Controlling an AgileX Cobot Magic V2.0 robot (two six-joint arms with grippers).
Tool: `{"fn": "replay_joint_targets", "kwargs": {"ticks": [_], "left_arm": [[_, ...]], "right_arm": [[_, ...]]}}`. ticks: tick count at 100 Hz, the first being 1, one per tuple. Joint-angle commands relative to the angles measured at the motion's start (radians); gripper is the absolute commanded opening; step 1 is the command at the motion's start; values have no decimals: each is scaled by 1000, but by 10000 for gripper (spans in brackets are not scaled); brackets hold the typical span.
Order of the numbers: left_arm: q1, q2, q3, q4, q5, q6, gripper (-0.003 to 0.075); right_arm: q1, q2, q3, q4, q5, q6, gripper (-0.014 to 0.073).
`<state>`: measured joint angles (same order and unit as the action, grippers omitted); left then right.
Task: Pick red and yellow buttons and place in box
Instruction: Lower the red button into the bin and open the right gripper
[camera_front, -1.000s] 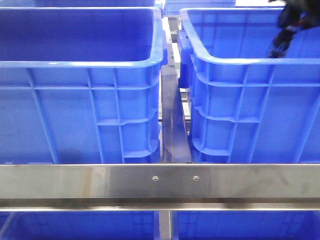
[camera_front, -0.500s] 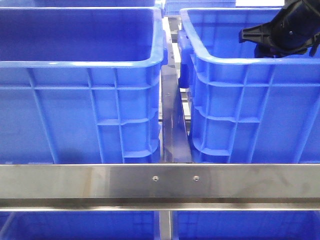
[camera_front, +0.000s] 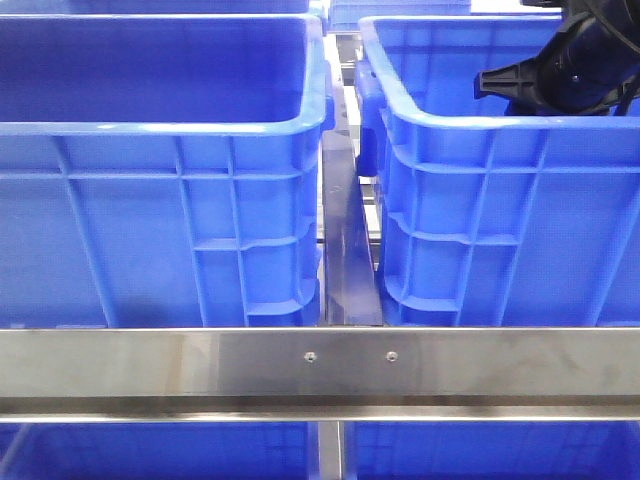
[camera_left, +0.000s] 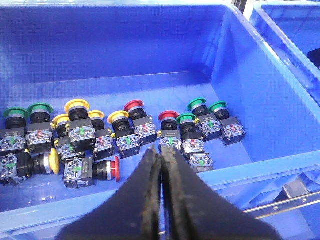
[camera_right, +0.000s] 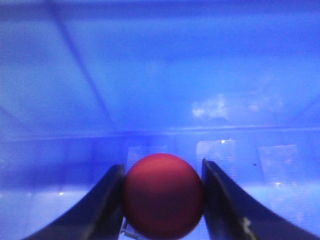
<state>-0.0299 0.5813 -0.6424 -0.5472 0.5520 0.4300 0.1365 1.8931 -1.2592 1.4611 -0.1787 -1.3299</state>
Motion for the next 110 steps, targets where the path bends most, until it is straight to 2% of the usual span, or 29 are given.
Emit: {"fn": "replay_joint_targets", "kwargs": {"ticks": [1,43,74,110], "left_arm": [[3,1,-28,-27,-68,-9,-19],[3,1,-28,-27,-68,-9,-19],[3,1,-28,-27,-68,-9,-19],[3,1,-28,-27,-68,-9,-19]], "right_arm": [[-2,-45,-31,-20,30,-12,381],[-2,-52,-31,-20,25,-12,566],[-3,-167,-3,-20,1,-12,566],[-3,-571,235,-20,0,-12,563]]}}
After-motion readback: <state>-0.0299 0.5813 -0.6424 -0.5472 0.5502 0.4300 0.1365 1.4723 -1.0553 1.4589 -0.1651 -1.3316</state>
